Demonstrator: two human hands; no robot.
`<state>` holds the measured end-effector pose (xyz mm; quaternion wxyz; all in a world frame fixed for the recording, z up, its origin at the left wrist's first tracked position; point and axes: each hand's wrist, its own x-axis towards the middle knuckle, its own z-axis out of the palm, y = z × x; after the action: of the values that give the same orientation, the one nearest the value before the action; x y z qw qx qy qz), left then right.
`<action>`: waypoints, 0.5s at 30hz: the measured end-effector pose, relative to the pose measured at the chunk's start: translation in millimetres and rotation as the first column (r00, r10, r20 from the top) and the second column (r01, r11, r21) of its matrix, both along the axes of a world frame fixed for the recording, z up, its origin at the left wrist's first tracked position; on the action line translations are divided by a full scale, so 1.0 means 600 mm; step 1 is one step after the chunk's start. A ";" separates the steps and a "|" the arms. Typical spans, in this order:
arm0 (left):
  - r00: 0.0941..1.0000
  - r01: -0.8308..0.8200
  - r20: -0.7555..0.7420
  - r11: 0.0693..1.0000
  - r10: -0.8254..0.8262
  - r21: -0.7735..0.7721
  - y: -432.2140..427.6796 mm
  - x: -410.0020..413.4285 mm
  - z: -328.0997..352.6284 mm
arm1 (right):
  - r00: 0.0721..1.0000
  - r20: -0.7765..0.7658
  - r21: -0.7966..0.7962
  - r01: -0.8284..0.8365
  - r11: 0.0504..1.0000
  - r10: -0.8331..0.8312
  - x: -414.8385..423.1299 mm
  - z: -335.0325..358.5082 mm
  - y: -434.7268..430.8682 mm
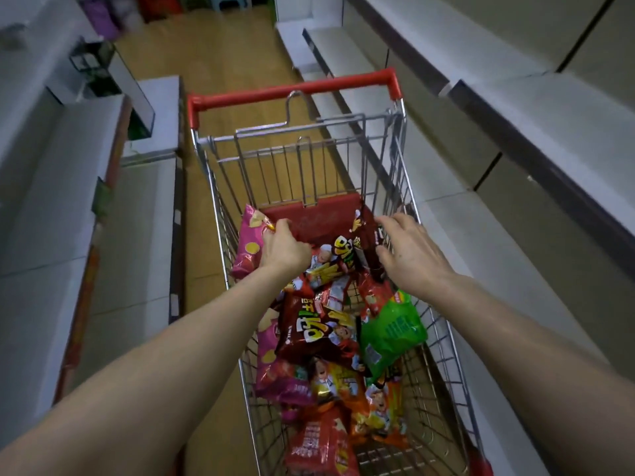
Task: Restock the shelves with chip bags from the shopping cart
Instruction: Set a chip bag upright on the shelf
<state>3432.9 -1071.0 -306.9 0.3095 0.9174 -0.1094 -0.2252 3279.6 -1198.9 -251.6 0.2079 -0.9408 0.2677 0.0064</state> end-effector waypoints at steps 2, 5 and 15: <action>1.000 0.005 -0.021 1.000 -0.005 0.013 -0.015 0.021 -0.029 | 0.999 -0.036 0.013 0.009 1.000 -0.009 0.024 -0.030 -0.014; 0.994 0.036 -0.107 0.999 -0.032 0.037 -0.032 0.034 -0.075 | 0.995 -0.099 0.057 0.013 0.998 -0.007 0.047 -0.086 -0.025; 0.987 0.018 -0.161 0.964 0.026 0.267 -0.038 0.040 -0.215 | 0.958 -0.285 0.213 0.090 0.973 -0.026 0.066 -0.255 -0.021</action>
<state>3456.9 -1093.6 -435.7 0.1912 0.9294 -0.0506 -0.3115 3319.1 -1211.8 -404.6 0.2728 -0.8926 0.3197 0.1633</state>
